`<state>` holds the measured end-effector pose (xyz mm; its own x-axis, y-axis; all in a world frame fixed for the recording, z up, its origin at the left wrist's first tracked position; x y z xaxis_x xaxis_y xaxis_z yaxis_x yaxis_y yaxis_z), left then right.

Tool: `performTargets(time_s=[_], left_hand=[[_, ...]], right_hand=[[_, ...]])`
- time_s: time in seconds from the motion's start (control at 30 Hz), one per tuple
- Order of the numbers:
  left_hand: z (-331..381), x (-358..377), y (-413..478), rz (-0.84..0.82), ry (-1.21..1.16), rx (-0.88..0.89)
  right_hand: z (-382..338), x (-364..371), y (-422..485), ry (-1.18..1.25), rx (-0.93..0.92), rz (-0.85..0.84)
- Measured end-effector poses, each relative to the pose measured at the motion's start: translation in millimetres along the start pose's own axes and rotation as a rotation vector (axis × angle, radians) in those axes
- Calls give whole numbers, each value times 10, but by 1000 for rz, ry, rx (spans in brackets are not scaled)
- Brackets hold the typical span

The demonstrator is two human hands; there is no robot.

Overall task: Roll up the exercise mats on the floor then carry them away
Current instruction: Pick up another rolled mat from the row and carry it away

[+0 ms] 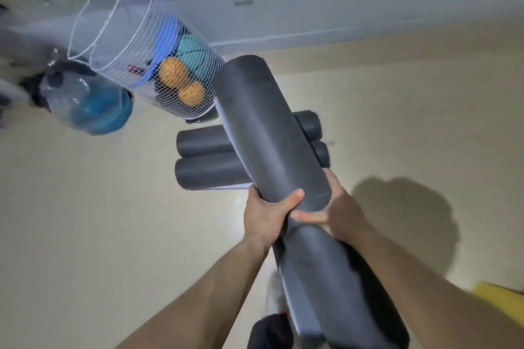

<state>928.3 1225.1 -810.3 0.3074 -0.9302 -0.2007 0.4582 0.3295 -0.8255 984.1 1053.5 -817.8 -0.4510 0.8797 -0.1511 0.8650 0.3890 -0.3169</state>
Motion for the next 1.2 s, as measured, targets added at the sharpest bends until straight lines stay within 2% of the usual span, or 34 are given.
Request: performTargets(time_s=[0.13, 0.33, 0.67, 0.87, 1.2], left_hand=[[601, 936, -9, -91, 75, 34], [1329, 2513, 50, -259, 248, 72], [2015, 5381, 15, -450, 534, 123], [2324, 7073, -18, -450, 700, 170], [2819, 9477, 100, -489, 805, 155]], right_hand=[[-150, -998, 59, 3, 9, 108], [-36, -2533, 113, -74, 81, 388], [600, -5020, -77, 124, 160, 664], [1039, -6516, -131, 47, 259, 748], [1639, -8748, 95, 133, 346, 814]])
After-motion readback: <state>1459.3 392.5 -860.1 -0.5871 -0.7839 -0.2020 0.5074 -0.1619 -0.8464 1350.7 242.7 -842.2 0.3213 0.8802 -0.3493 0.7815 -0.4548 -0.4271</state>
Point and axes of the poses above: each hand's wrist, its own y-axis towards the middle knuckle, its own x-axis out of the palm, z = x × y, the point moved 6 cm from there along y, towards the middle knuckle, and after that the axes turned 14 degrees about -x, right-handed, at the moved point
